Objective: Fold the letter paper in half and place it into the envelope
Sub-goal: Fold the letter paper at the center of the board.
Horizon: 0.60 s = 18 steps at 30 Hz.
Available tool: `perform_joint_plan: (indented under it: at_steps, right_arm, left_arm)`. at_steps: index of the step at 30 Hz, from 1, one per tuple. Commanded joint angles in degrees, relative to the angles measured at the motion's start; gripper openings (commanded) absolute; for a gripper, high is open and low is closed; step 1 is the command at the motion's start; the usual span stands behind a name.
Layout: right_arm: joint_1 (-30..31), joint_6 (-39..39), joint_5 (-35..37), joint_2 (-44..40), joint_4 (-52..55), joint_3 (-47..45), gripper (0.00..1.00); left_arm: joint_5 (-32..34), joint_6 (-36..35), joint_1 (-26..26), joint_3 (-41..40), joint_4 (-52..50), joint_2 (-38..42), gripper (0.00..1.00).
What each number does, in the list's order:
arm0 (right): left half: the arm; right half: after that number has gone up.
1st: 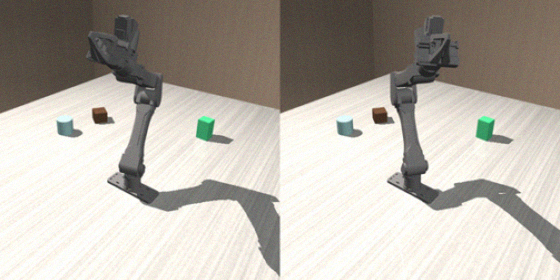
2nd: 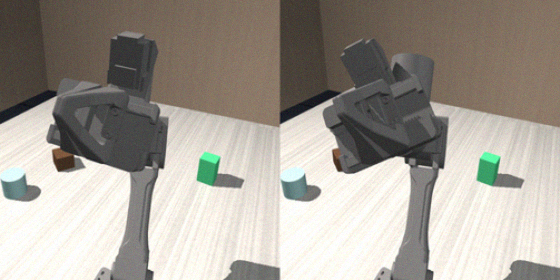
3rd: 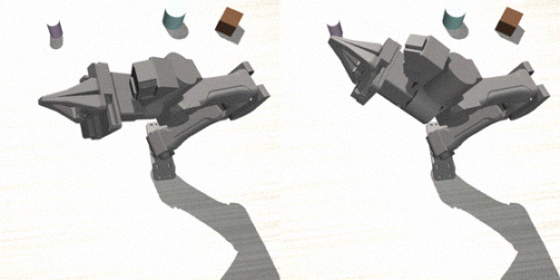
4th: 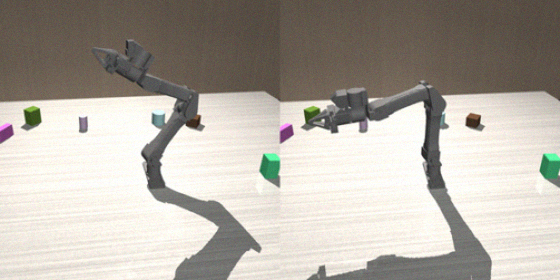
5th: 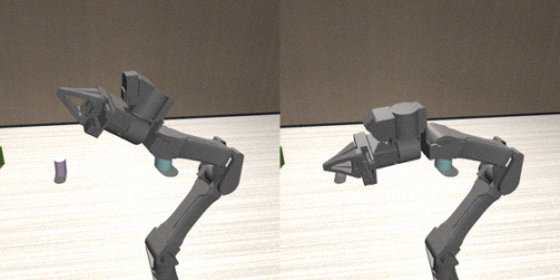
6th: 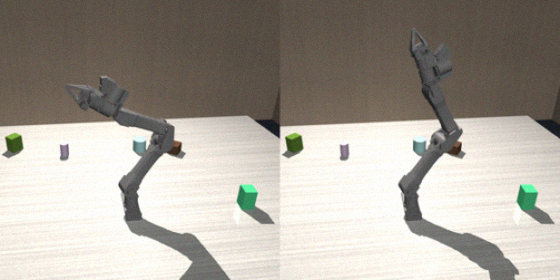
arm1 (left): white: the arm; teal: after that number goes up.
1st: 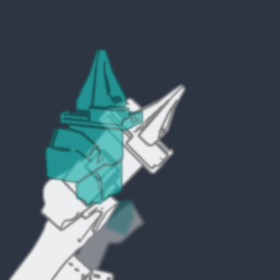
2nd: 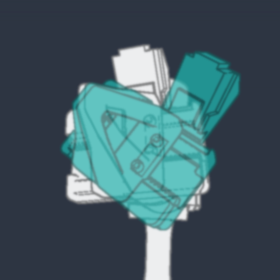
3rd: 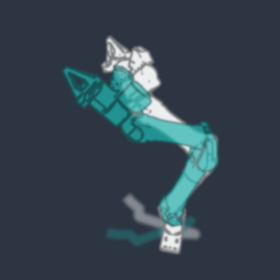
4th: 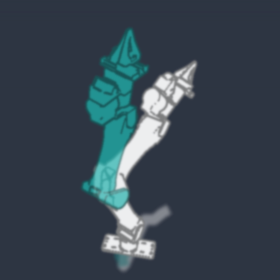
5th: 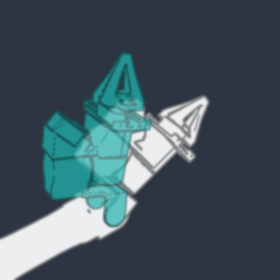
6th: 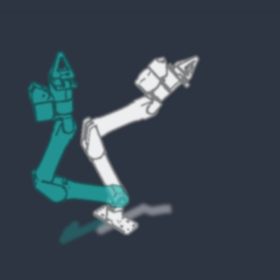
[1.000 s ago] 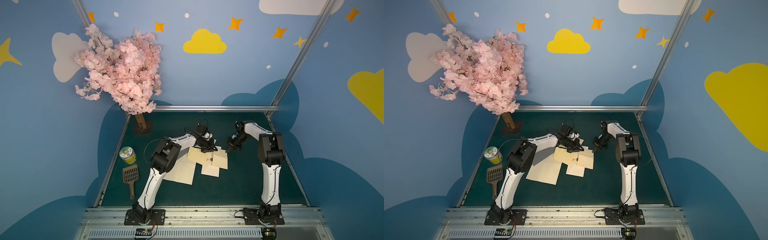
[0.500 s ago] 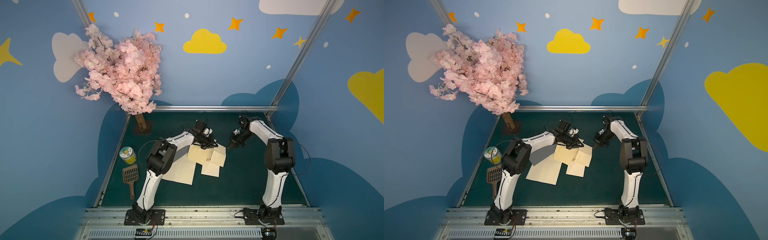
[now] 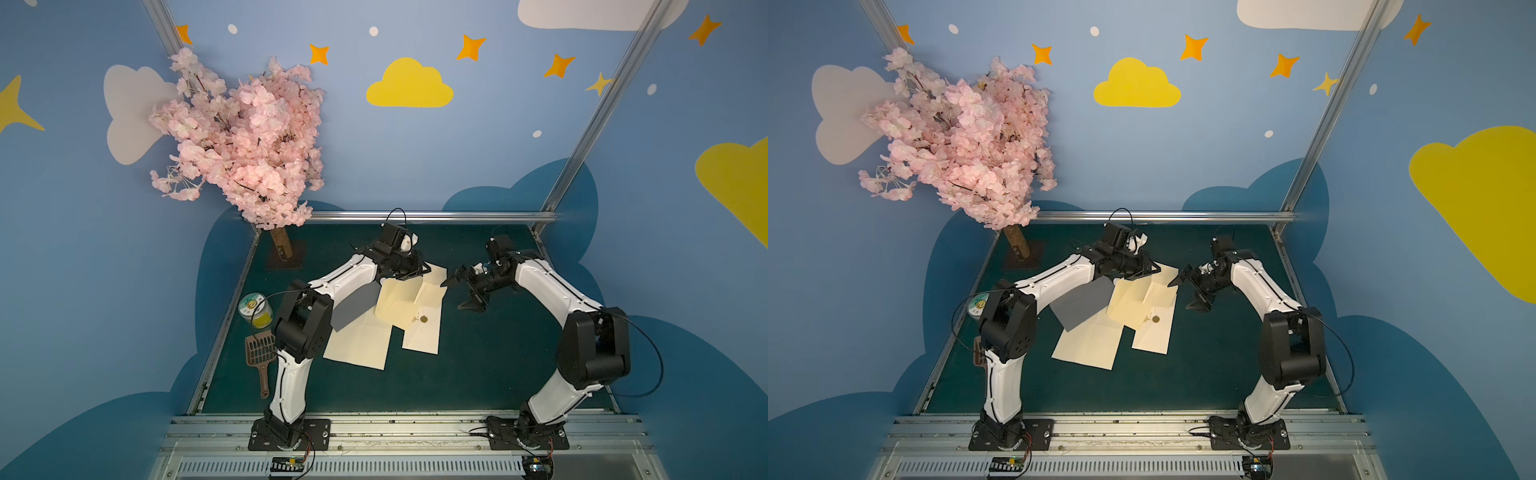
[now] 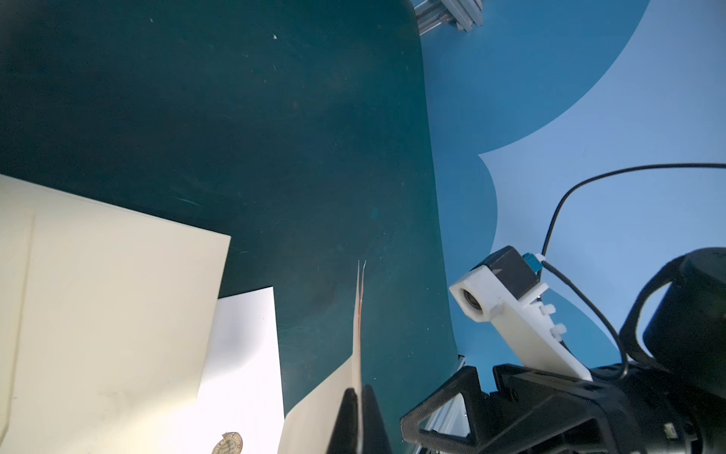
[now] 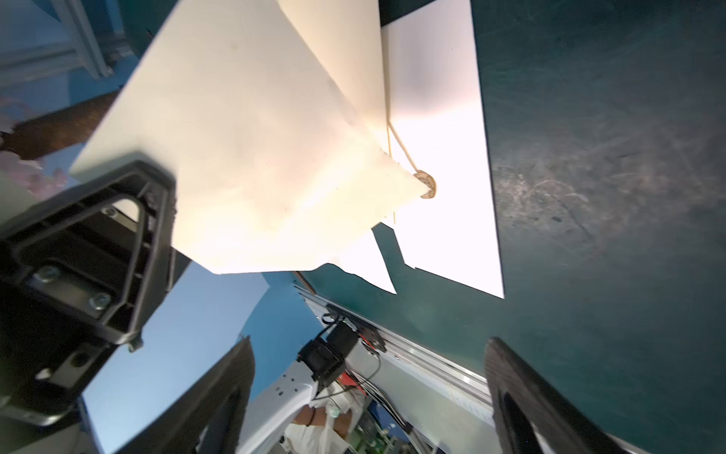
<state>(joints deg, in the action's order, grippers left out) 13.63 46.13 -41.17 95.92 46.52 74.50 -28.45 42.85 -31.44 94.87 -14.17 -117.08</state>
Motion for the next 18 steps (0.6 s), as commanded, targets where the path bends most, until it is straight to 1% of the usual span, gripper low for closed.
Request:
perform_joint_plan:
  at_steps: [1,5,10,18]
  right_arm:
    - [0.4,12.6,-3.2,-4.3,-13.0,-4.5,0.91]
    - [0.9,23.5,-2.7,-7.4,-24.4,-10.7,0.91]
    - [1.7,33.5,-1.3,-8.2,-34.5,-15.6,0.91]
    - [3.6,42.9,0.4,-4.9,-43.8,-17.3,0.91]
  left_arm:
    - [3.6,-2.4,0.1,-2.0,-0.8,3.2,0.03]
    - [6.5,-2.8,-0.4,-4.9,1.2,6.0,0.03]
    - [9.3,-1.8,-1.5,-8.2,4.6,8.8,0.03]
    - [12.0,1.5,-3.5,-14.7,11.0,12.7,0.03]
